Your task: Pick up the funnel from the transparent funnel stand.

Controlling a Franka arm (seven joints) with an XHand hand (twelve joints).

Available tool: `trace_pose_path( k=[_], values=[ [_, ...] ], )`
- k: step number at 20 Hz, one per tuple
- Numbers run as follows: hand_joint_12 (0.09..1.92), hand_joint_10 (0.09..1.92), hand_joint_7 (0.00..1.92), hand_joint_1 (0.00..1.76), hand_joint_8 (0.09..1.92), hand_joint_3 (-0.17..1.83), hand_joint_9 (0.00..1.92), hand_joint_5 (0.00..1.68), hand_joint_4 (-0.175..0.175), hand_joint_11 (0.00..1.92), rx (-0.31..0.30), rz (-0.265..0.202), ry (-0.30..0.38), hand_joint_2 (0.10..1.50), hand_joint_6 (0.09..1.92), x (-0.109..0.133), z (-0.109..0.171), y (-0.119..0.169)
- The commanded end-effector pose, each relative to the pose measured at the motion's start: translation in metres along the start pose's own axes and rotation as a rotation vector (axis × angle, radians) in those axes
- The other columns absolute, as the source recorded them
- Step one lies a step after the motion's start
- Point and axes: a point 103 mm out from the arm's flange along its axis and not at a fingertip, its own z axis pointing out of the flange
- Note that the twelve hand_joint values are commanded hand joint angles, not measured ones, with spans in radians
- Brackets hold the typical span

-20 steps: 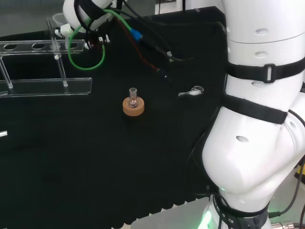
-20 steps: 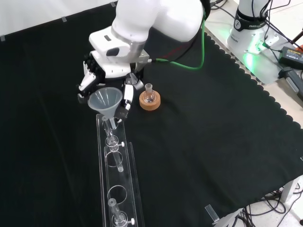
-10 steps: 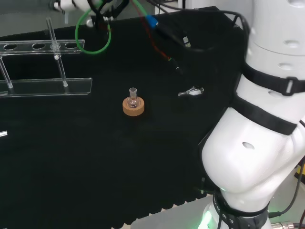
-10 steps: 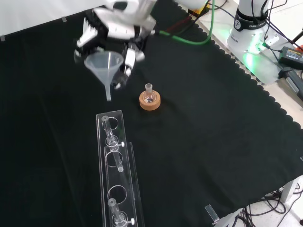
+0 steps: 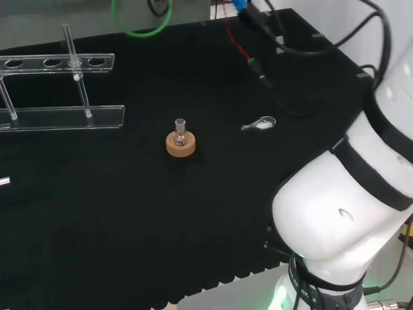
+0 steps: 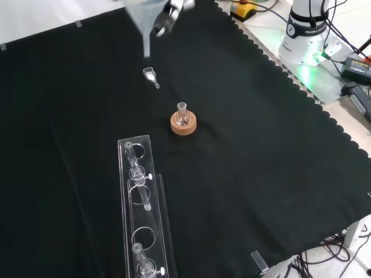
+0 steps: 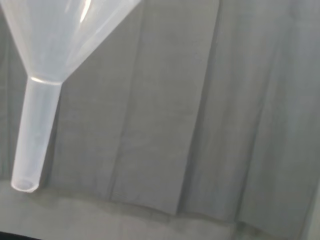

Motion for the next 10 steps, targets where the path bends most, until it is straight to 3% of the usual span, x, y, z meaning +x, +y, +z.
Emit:
trace_pose_path(
  k=[1, 6, 10],
  values=[
    [0.82, 0.97, 1.63, 1.2, 1.16, 1.02, 1.92, 1.24, -0.175, 1.92, 0.07, -0.118, 0.043, 0.48, 0.93, -0.065, -0.038, -0.083],
    [0.82, 0.97, 1.63, 1.2, 1.16, 1.03, 1.92, 1.24, -0.175, 1.92, 0.057, -0.128, 0.102, 0.48, 0.93, -0.063, -0.04, -0.101],
    [0.83, 0.96, 1.63, 1.2, 1.16, 1.03, 1.92, 1.24, -0.175, 1.92, 0.049, -0.102, 0.091, 0.48, 0.93, -0.052, -0.044, -0.106]
  ],
)
